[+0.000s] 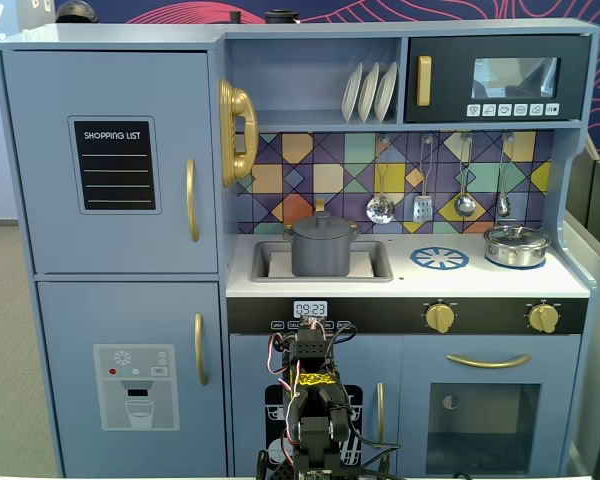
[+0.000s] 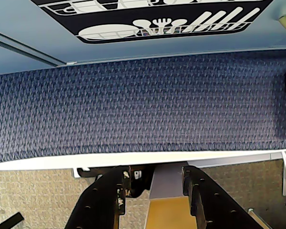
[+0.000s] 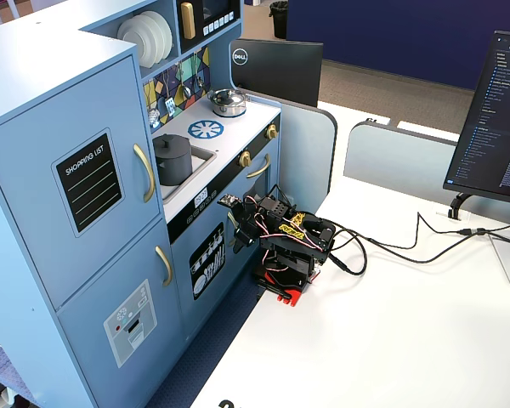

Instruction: Take off the lid from the gray recipient and place it on the counter

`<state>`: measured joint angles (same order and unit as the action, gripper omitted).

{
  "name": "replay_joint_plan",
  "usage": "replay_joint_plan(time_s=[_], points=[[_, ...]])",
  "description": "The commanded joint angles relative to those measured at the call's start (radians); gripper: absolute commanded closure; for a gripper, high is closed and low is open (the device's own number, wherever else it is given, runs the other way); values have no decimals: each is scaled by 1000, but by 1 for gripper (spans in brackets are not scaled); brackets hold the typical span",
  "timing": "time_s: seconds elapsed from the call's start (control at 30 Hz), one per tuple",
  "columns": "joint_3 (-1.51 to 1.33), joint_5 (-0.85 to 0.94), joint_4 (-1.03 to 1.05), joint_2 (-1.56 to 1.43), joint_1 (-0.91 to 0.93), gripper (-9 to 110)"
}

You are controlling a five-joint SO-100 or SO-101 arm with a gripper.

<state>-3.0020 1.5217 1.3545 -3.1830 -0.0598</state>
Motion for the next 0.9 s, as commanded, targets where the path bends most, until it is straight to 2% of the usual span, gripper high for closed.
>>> replay_joint_plan(time_s=[0.0, 0.33, 0.53, 0.77, 0.87], points=[[0, -6, 175, 5, 44, 101], [0, -23, 152, 5, 44, 101], [172, -34, -175, 57, 80, 101], [545, 98, -687, 259, 81, 101], [650, 86, -844, 351, 118, 92]])
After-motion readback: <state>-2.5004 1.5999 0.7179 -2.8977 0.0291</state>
